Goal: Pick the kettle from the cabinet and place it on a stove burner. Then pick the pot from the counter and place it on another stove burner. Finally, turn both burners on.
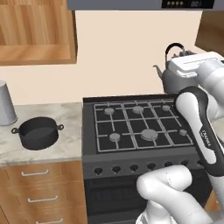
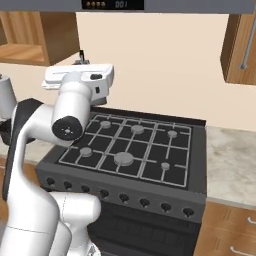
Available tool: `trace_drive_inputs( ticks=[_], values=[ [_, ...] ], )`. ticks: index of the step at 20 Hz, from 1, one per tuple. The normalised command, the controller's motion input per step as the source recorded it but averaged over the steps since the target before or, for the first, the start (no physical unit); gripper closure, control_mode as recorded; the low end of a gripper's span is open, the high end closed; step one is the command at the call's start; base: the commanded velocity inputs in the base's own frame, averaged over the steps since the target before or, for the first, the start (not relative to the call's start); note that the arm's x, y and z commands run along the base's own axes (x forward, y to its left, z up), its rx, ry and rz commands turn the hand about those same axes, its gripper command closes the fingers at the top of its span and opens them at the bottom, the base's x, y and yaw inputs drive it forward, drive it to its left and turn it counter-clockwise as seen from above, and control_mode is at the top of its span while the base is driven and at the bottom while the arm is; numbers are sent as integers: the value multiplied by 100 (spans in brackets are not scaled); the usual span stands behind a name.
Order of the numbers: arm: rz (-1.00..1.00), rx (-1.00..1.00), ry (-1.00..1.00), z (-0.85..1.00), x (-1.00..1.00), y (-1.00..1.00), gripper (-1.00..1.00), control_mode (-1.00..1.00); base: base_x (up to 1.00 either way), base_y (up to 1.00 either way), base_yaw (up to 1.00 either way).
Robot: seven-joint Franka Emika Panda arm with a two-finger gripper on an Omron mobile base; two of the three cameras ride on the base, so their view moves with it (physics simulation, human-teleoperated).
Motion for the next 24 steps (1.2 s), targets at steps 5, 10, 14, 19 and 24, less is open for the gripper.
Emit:
trace_drive_inputs(
  ticks=[5, 10, 14, 19, 24],
  values=[
    [0, 0, 0, 0, 0, 0, 100, 100, 46, -19, 2],
    [0, 0, 0, 0, 0, 0, 100, 100, 44, -16, 1],
    [0, 0, 0, 0, 0, 0, 100, -100, 13, -7, 0],
    [5, 1, 0, -4, 10, 0, 100, -100, 0, 0, 0],
    [21, 7, 1, -15, 22, 0, 100, -100, 0, 0, 0]
  ],
)
